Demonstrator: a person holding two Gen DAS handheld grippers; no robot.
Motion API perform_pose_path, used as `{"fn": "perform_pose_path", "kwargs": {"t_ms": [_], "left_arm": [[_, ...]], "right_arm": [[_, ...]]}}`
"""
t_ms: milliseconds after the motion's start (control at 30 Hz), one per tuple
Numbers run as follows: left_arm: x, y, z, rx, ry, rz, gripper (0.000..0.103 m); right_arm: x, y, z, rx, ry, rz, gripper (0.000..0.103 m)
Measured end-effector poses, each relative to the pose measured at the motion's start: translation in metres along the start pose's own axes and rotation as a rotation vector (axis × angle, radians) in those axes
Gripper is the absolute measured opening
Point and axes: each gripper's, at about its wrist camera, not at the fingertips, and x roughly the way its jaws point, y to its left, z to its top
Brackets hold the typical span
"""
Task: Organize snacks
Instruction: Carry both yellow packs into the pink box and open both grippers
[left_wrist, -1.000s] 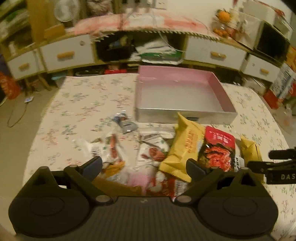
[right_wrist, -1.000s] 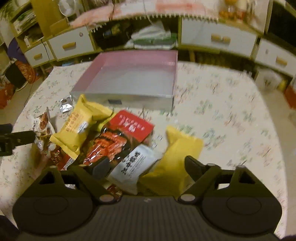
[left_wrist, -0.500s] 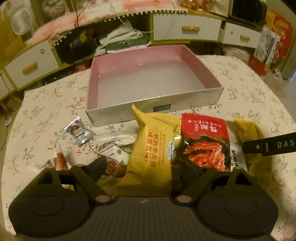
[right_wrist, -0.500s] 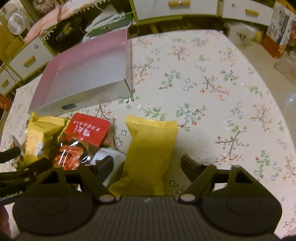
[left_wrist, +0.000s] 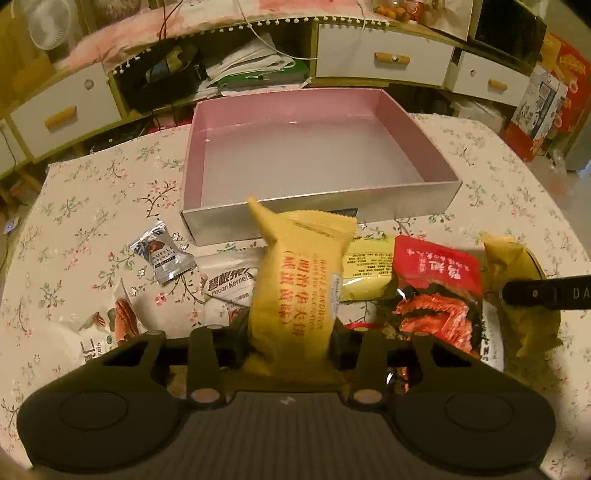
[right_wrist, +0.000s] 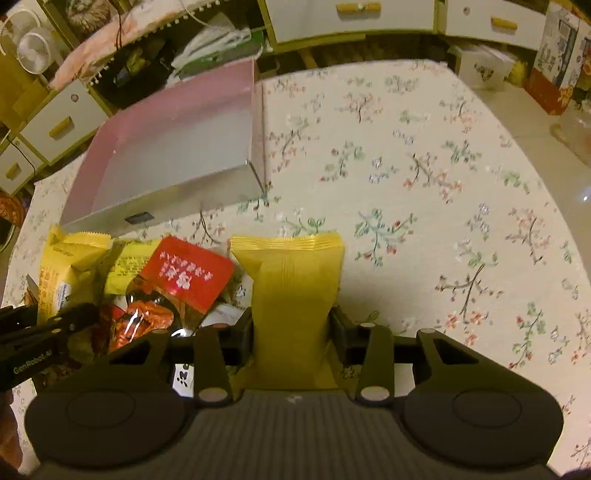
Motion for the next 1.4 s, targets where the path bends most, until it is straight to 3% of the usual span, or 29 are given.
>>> {"fn": "perform_pose_path", "kwargs": {"t_ms": [333, 567, 900, 1133, 1400], "left_arm": [[-0.033, 0.02, 0.022, -0.099, -0.069, -0.094, 0.044], [-0.031, 0.04, 0.066, -0.168, -0.162, -0.077, 0.044], [0.027, 0.044, 0.103, -0.192, -0.141, -0.093, 0.044], [0.058, 0.053, 0.101, -0.216, -0.092, -0.079, 0.044], [0.064, 0.052, 0.093, -0.204, -0.074, -0.061, 0.045]], "right_arm": [[-0.01, 0.009, 0.017, -0.078, -0.093, -0.031, 0.037], [-0.01, 0.035, 0.058, -0.158, -0.173, 0.032, 0.037], [0.034, 0.07, 0.108, -0.213, -0.168, 0.078, 0.037], [0.055, 0.079, 0.114, -0.221, -0.182, 0.086, 0.037], [0.073, 0.076, 0.111, -0.212, -0.15, 0.048, 0.037]]}}
